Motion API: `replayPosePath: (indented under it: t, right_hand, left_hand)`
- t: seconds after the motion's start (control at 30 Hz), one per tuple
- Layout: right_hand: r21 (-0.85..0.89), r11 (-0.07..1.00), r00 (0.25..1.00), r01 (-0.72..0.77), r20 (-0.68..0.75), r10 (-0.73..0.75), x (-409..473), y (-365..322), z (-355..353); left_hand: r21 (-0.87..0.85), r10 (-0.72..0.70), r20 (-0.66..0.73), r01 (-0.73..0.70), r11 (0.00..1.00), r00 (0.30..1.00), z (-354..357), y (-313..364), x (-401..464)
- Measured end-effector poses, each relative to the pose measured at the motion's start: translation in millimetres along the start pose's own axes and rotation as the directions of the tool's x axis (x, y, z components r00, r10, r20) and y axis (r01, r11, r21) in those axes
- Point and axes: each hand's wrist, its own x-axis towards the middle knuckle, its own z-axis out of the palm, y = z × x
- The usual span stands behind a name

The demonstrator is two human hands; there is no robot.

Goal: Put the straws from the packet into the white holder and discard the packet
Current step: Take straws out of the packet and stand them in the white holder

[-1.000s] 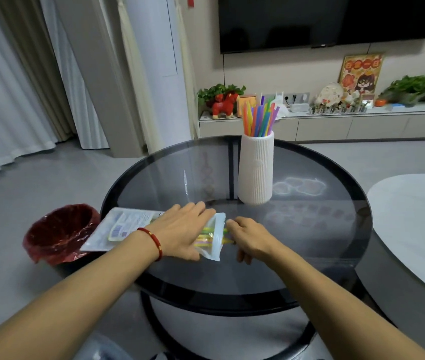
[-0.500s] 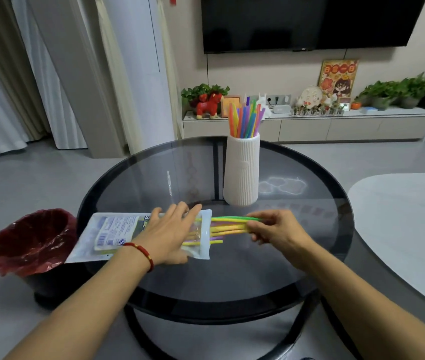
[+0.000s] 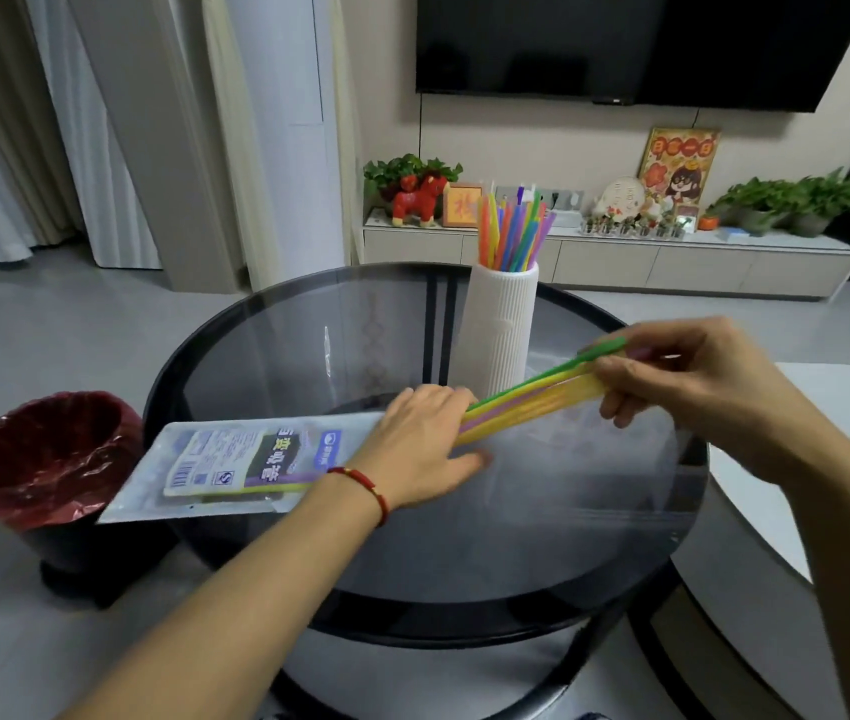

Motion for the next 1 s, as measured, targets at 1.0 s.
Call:
replayPosePath:
  t: [1.0]
  right_hand:
    - [-0.209,0.976,0.995,-0.067,-0.086,0.050,34.4,30.7,91.2]
  left_hand:
    - [-0.452,-0.100,0.186,0.175,0.875,0.977,23.0,20.0,-2.7]
